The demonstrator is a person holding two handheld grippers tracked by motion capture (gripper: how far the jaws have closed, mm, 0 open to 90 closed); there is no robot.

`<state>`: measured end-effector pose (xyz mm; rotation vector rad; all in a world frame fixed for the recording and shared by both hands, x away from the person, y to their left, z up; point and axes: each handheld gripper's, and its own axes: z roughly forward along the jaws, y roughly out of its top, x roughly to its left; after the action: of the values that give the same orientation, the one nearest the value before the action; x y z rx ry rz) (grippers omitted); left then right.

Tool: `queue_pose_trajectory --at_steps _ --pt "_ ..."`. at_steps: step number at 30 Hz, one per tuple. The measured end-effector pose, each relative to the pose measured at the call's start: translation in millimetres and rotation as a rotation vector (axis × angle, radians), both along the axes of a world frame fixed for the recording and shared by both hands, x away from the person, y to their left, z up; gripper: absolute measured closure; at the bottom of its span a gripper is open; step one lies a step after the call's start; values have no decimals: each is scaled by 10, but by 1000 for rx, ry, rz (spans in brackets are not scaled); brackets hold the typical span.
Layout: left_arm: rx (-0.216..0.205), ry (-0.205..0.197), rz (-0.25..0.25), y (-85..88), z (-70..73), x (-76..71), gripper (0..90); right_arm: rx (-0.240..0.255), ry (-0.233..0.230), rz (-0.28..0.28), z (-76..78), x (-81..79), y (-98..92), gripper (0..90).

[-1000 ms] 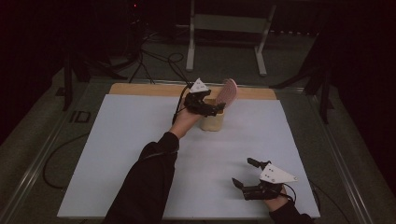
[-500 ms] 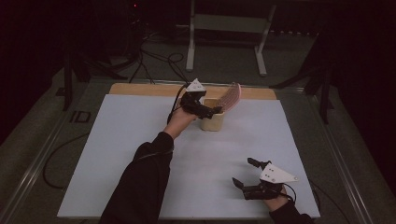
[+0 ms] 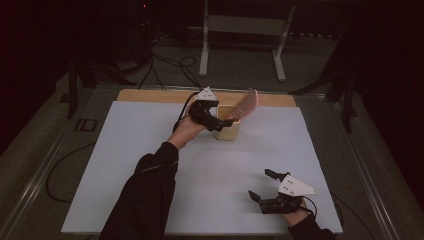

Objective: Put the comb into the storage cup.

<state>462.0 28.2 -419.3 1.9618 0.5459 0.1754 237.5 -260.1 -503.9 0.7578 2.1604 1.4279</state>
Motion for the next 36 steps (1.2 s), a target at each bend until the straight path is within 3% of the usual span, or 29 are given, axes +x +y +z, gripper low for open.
queue_pose_trajectory --at_steps 5,15,36 --pt "18 -4 -35 46 30 -43 0 5 0 0 1 4 -1 96" --pt "5 -23 -5 250 69 -154 0 3 -5 -1 5 1 0 96" --pt "36 -52 15 718 125 -383 0 -8 -4 3 0 6 23 96"
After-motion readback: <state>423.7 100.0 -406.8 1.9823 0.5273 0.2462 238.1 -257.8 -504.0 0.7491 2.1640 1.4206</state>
